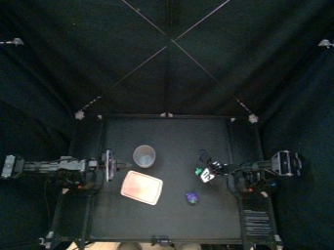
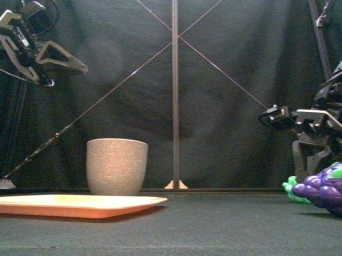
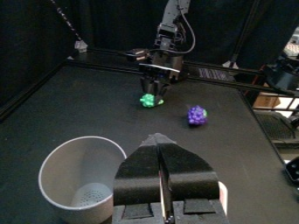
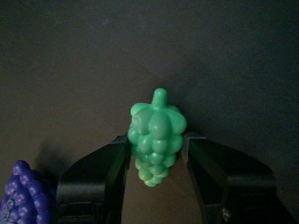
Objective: Pick the green grapes then place it on the pink plate
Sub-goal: Place green grapes on the pink plate
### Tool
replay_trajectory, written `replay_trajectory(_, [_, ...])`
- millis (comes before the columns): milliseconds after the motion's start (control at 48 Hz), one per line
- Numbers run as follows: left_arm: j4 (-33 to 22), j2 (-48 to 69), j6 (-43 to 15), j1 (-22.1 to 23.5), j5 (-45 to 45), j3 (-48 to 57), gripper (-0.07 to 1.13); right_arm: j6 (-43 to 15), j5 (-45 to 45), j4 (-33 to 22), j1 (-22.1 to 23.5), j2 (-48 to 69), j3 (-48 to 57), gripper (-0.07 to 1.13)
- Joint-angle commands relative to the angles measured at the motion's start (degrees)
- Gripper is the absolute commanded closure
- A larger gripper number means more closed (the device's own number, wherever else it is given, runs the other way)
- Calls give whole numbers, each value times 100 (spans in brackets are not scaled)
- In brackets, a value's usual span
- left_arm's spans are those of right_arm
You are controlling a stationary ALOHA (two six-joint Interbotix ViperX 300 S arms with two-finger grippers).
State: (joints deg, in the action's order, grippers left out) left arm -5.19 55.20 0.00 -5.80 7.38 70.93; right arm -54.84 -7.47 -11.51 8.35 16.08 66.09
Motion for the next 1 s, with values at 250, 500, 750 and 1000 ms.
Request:
replay_trajectory(250, [-9, -18, -9, -26, 53, -114, 95, 70, 70, -70, -404, 167, -624, 40])
replay_trajectory(500, [-18, -9, -9, -70, 114, -149, 95, 97, 316, -923, -1002, -79, -1907, 40])
replay_trajectory(750, [18, 44, -35, -105, 132, -193, 95, 97, 1011, -1784, -1230, -1617, -3182, 40])
replay_trajectory(1000, [97, 220, -35, -290, 202, -246, 95, 88, 1002, -2268, -1222, -3226, -4685, 40])
